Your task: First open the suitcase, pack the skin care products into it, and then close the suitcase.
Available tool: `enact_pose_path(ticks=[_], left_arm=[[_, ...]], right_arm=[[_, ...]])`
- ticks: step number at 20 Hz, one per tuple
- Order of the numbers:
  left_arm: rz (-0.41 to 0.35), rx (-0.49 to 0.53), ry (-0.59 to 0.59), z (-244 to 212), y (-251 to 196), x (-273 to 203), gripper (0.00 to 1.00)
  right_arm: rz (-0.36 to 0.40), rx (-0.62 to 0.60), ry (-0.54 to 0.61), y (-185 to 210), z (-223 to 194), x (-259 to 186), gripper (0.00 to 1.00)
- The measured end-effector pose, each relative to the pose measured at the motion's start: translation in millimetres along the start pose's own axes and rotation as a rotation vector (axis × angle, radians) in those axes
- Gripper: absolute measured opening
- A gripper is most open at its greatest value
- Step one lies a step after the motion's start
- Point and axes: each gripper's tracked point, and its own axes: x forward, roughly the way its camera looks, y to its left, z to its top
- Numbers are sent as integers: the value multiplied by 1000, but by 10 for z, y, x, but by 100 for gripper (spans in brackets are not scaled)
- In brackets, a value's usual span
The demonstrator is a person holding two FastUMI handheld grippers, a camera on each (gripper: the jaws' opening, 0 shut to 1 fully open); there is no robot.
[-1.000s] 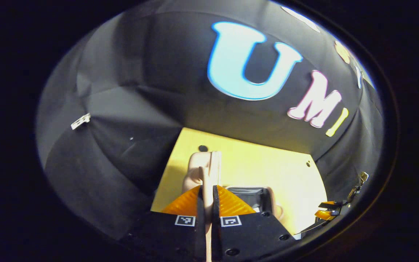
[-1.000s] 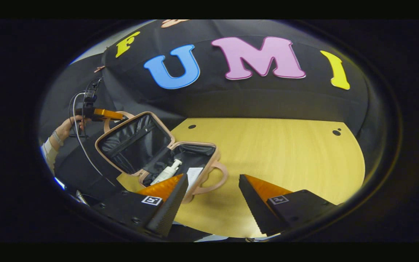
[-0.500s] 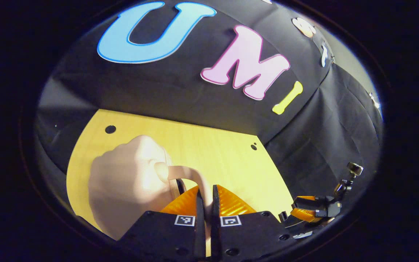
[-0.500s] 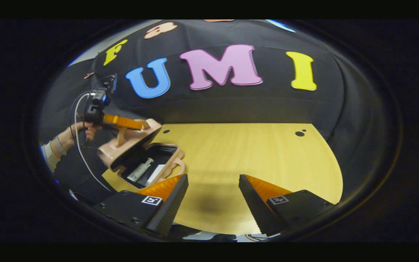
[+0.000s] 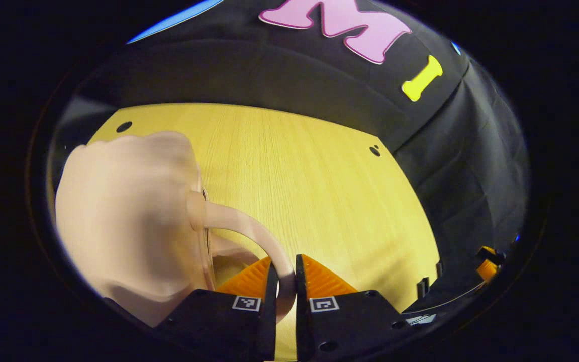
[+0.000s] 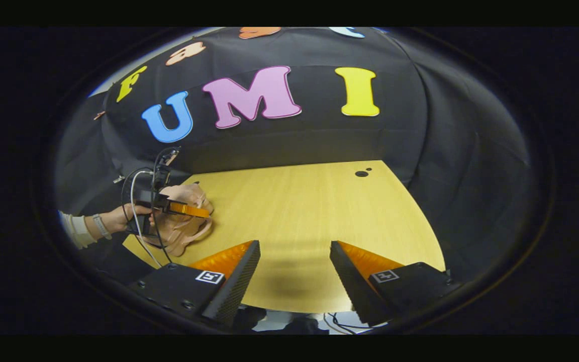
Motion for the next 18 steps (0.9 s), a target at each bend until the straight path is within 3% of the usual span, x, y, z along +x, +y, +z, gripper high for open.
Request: enact_pose_path(ticks=[1, 2, 3, 4, 6, 7, 8, 9, 11, 15, 18], left_arm=[[52, 55, -49, 106, -27, -45, 36], [107, 104, -102, 246, -56, -146, 53], [170, 154, -154, 388, -76, -209, 76], [253, 224, -209, 462, -94, -405, 100], [336, 341, -335, 679, -327, -818, 99], [341, 378, -398, 755, -518, -1060, 99], [342, 401, -467, 831, -724, -1321, 99], [342, 412, -546, 876, -912, -1600, 97], [339, 397, -694, 958, -1268, -2149, 96], [400, 336, -913, 1038, -1549, -3013, 96], [281, 246, -950, 946, -1718, -3269, 96]], right_arm=[[7, -3, -5, -87, -3, -37, 90], [23, -12, -15, -139, 33, -66, 79], [41, -23, -25, -160, 71, -88, 90], [56, -44, -38, -175, 111, -100, 90], [82, -87, -73, -181, 262, -92, 90], [105, -98, -97, -121, 369, -96, 79], [126, -110, -128, -33, 505, -114, 90], [141, -132, -171, 62, 685, -136, 90], [135, -200, -293, 224, 1088, -218, 90], [66, -277, -518, 594, 1728, -508, 89], [74, -277, -565, 986, 1860, -717, 89]])
